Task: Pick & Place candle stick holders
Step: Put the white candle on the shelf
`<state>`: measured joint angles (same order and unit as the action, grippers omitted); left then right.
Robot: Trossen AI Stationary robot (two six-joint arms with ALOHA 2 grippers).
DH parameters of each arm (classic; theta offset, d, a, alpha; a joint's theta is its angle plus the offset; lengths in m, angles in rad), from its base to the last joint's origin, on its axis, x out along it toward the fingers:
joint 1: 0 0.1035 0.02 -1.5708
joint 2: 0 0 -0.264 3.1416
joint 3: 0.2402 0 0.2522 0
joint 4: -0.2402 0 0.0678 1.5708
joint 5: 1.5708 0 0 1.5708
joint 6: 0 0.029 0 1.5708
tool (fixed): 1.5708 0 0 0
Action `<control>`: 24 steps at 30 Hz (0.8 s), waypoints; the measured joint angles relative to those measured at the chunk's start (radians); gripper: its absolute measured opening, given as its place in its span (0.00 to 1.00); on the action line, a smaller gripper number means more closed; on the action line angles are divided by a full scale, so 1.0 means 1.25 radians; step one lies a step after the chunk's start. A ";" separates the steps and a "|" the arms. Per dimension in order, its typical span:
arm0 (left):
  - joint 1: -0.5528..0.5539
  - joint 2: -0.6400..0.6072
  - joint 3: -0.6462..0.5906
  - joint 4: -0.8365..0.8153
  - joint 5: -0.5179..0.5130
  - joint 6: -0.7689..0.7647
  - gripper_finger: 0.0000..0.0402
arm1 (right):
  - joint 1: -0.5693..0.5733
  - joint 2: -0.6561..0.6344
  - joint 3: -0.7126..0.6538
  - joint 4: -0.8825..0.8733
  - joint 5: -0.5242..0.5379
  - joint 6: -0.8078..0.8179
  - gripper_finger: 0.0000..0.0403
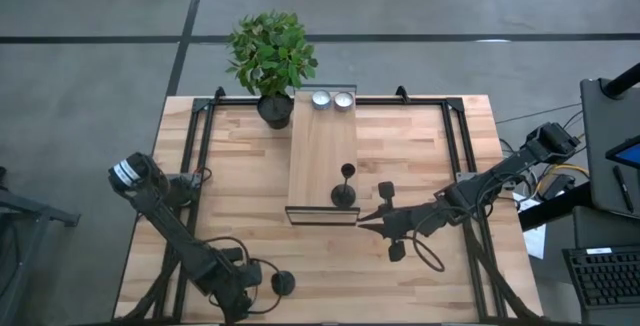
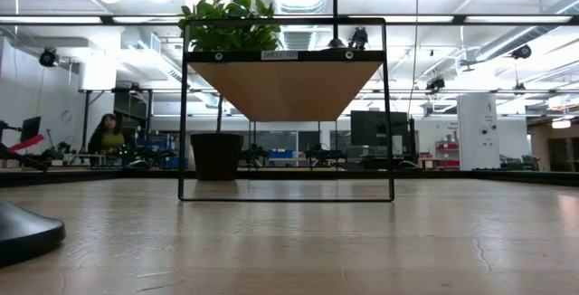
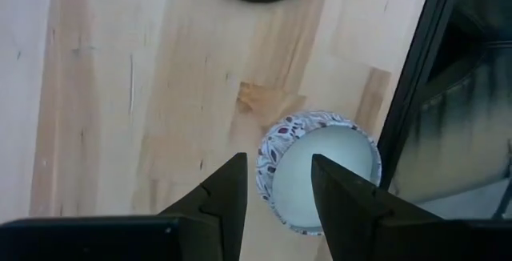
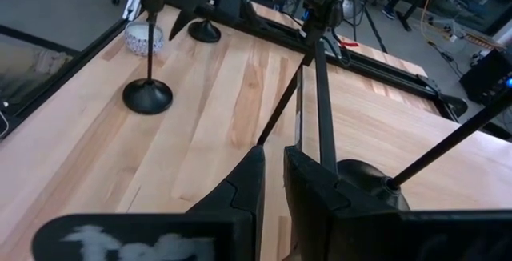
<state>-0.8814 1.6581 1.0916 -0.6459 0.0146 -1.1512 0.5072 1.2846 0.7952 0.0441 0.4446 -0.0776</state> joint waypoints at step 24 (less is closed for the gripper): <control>-0.004 0.043 0.000 0.000 -0.001 0.065 0.26 | -0.001 0.000 -0.003 -0.001 0.000 0.004 0.11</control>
<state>-0.8864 1.7123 1.0916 -0.6464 0.0139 -1.0699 0.5056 1.2846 0.7910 0.0432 0.4450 -0.0722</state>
